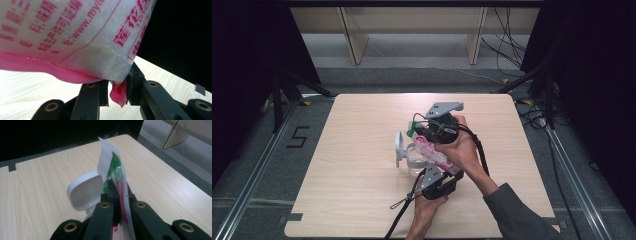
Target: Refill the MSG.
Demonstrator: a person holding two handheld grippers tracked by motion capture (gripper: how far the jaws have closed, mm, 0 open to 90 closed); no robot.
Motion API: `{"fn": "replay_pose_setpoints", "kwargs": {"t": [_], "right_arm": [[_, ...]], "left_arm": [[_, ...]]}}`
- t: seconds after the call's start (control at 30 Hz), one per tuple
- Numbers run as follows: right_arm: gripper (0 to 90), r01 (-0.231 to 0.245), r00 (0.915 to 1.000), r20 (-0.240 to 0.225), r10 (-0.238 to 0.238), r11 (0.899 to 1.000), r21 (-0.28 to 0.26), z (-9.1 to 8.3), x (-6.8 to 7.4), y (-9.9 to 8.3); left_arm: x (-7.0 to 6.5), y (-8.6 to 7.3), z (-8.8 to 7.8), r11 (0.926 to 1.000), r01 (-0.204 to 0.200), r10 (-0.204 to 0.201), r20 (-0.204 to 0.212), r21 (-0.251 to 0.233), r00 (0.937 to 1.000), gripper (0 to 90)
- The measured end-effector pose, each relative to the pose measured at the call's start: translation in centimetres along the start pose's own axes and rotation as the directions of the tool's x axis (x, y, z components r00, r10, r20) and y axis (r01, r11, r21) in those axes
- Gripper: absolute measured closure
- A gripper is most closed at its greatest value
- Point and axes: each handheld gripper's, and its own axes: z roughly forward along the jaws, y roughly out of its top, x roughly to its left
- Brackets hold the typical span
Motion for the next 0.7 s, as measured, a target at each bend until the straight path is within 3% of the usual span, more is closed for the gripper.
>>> {"fn": "replay_pose_setpoints", "kwargs": {"t": [0.07, 0.17, 0.23, 0.3, 0.37, 0.7], "right_arm": [[90.0, -0.026, 0.9997, 0.000, 0.026, 1.000, 0.018, 0.1, 0.1, 0.1], [90.0, -0.008, 1.0000, -0.005, 0.008, 1.000, 0.027, 0.3, 0.0, 0.2], [90.0, -0.021, 0.9997, 0.011, 0.021, 0.999, 0.042, 0.3, 0.0, 0.3], [90.0, -0.021, 0.9998, 0.004, 0.021, 0.999, 0.045, 0.4, 0.0, 0.4], [90.0, -0.018, 0.9998, 0.004, 0.018, 0.999, 0.050, 0.6, 0.0, 0.5], [90.0, -0.004, 0.9997, 0.025, 0.002, 0.997, 0.074, 1.4, 0.0, 0.9]], "left_arm": [[-0.1, 0.0, 0.0, 0.9999, 0.012, -0.012, -0.002, -0.011, 0.9999, 74.8], [-0.2, 0.1, 0.0, 0.9998, 0.020, -0.020, -0.006, -0.006, 0.9998, 74.8], [-0.1, 0.1, 0.1, 0.9998, 0.018, -0.018, -0.002, -0.002, 0.9998, 74.8], [-0.1, 0.0, 0.2, 0.9991, 0.035, -0.034, 0.015, -0.023, 0.9993, 74.8], [-0.1, 0.1, 0.1, 0.9993, 0.035, -0.035, -0.001, -0.010, 0.9994, 74.8], [0.1, 0.2, 0.2, 0.9985, 0.052, -0.051, 0.005, -0.020, 0.9987, 74.9]]}}
